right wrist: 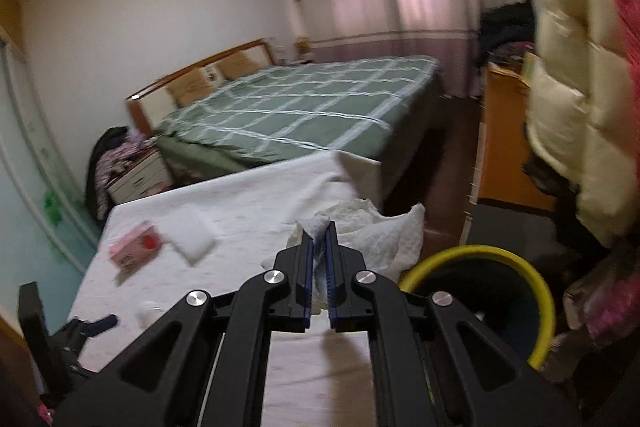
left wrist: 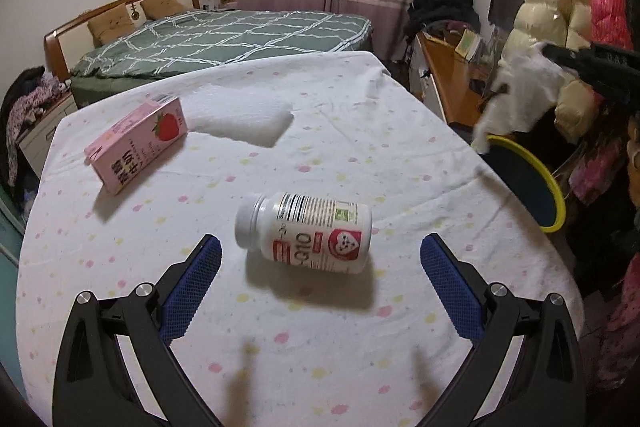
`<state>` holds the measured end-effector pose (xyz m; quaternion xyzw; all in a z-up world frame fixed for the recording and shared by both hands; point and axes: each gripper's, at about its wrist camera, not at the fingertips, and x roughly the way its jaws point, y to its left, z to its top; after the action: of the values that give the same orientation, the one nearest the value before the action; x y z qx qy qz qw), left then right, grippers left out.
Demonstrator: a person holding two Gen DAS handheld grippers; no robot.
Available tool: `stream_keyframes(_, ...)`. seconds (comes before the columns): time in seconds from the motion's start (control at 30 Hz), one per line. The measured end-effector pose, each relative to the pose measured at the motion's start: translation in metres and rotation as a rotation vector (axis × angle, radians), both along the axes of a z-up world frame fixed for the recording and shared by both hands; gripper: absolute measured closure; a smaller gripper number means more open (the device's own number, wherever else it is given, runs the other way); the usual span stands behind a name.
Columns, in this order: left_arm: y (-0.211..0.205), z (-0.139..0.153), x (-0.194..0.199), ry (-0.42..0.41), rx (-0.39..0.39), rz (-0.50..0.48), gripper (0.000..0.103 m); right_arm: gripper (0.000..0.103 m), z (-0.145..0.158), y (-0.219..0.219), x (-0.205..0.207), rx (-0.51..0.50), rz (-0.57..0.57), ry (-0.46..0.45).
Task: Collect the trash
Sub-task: 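Drop the tissues into the yellow bin with the right tool while the left tool reaches the white bottle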
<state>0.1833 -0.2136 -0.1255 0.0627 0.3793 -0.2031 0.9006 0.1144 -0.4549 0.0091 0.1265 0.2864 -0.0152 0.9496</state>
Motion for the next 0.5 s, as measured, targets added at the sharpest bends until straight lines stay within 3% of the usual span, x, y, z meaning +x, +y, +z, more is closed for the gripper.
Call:
stream_keyframes(0.37,-0.003,-0.002,0.019,0.014,0.057,-0.012,0.005,0.097,-0.068,-0.085,0.014,0.026,-0.185,0.138)
stream_keyframes(0.47,-0.004,-0.006,0.023,0.021,0.078,-0.027,0.005,0.089,-0.086,-0.095,0.016,0.02,-0.227,0.183)
stream_keyframes(0.5,-0.004,-0.007,0.025,0.026,0.084,-0.034,0.005,0.079,-0.09,-0.098,0.016,0.021,-0.241,0.192)
